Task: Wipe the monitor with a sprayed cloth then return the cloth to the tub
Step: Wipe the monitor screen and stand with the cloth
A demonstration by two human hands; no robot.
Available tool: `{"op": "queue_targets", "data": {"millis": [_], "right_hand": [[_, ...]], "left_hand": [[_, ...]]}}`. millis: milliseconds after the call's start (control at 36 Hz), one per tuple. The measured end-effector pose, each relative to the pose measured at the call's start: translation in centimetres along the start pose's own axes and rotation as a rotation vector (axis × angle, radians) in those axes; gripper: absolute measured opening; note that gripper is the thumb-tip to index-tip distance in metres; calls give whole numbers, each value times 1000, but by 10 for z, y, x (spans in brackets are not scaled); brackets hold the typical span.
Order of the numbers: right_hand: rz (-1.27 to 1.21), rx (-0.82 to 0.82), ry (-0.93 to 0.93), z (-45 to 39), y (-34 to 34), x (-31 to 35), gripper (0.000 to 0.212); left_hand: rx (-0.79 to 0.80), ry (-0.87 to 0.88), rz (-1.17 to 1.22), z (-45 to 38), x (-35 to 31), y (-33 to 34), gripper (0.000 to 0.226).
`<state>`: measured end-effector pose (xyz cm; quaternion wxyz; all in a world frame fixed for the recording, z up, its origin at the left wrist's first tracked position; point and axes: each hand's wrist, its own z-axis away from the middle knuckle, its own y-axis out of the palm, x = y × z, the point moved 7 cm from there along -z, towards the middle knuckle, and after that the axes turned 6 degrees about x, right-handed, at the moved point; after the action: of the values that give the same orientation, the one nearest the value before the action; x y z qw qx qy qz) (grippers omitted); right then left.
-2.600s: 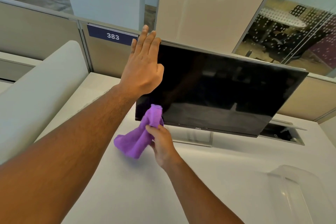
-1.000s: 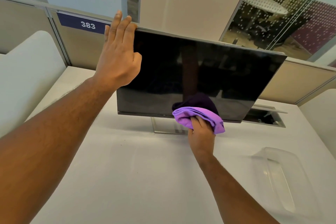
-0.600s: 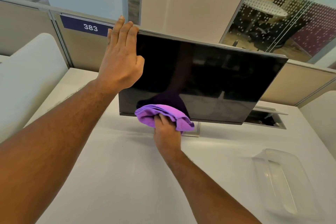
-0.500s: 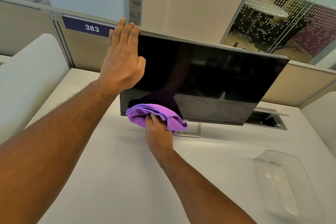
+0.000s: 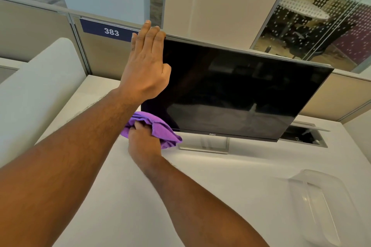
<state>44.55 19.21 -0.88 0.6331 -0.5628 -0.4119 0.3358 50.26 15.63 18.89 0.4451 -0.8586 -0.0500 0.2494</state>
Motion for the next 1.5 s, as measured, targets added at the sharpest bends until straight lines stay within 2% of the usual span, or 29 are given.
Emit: {"op": "queue_targets", "data": {"millis": [83,139,278,361,472,611,722,889,944,972,1056,1083,1111,1139,1194,1306,1389,1500], "right_hand": [[-240,82,77,-4,9,0,33],[-433,53,112,-2,9,-1,23],[-1096,54,239,14,11,-19,13],[-1491,36,376,35,9,-48,16],[-1889,-40,612,71,2,-95,20],[-2205,-29,743,110,-12,-143,30],[-2275,-169,709,134,-41,-190,33],[-2214,-307,678,161,-71,-246,30],[-2144,-426,683,170,-77,-265,30],[-2075,-536,706,176,-79,-277,32],[-1649,-984,820,199,-89,-312,42],[-1421,-1088,824,203,-97,-317,43],[-1185,-1123,789,203,-105,-316,40],[-964,-1094,727,198,-108,-314,32],[-640,-933,595,181,-101,-305,18],[-245,-652,355,148,-65,-289,20],[-148,-575,334,137,-48,-286,24],[-93,-595,319,132,-44,-279,24]], "left_hand": [[7,-2,3,-1,0,1,70],[13,0,-5,-1,2,1,71],[24,2,-11,-3,2,1,70],[19,0,-7,-3,2,2,70],[8,11,5,-3,1,1,70],[8,12,6,-3,1,0,70],[8,11,6,-2,1,-1,68],[13,2,23,-3,-1,-1,68],[11,1,26,-3,0,-1,67],[10,2,26,-2,0,-1,67],[9,5,24,-3,1,0,66],[8,4,26,-3,1,0,65],[7,2,27,-3,1,0,65],[6,-1,28,-3,1,0,65],[2,-4,28,-4,0,1,64],[5,5,30,-3,-1,-1,64],[6,5,29,-3,-1,-1,64],[0,2,28,-3,-2,0,64]]}}
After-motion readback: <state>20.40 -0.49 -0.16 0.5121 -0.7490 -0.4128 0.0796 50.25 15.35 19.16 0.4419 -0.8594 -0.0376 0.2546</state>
